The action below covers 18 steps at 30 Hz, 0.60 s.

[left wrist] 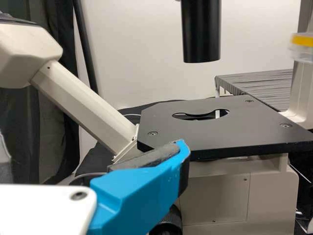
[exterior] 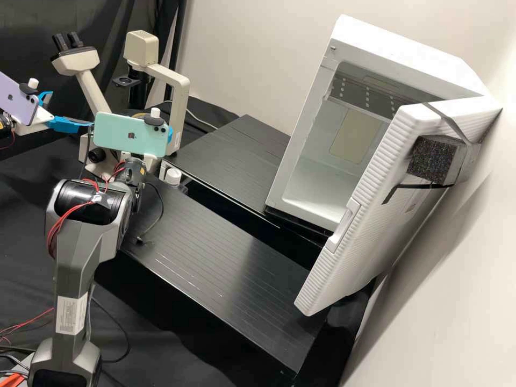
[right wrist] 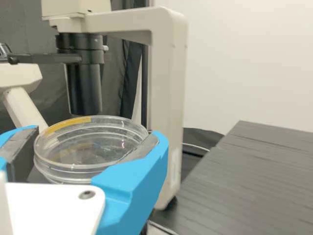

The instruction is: Take out the petri dish and place it under the microscope.

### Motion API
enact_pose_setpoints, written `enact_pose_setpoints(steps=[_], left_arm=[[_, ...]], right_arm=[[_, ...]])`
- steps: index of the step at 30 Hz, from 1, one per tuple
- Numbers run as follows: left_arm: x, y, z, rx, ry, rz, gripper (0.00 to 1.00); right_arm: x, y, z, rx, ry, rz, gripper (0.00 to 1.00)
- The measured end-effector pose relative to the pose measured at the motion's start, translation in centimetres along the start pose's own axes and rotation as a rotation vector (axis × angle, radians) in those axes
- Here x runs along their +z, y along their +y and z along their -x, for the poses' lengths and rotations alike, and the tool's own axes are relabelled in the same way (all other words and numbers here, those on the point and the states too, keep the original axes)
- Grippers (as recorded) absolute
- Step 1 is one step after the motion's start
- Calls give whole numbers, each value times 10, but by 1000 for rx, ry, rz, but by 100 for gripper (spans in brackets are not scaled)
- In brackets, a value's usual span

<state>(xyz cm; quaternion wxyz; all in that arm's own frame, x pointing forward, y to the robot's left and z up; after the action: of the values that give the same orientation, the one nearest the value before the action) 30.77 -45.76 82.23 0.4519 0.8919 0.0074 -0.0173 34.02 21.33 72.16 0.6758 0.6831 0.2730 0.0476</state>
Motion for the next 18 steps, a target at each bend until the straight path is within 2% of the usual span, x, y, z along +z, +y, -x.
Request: enact_pose_setpoints(steps=[2,5,15,18], left_arm=[[0,0,0,0,0,0,100],[0,0,0,0,0,0,100],[0,0,0,0,0,0,100],[0,0,0,0,0,0,100]], right_arm=[[-7,-3,-8,-8,6,23,0],[-11,-6,-19,-3,3,35,0],[-4,-37,-51,-85,-65,90,0],[-1,-46,-58,-105,-77,86,0]])
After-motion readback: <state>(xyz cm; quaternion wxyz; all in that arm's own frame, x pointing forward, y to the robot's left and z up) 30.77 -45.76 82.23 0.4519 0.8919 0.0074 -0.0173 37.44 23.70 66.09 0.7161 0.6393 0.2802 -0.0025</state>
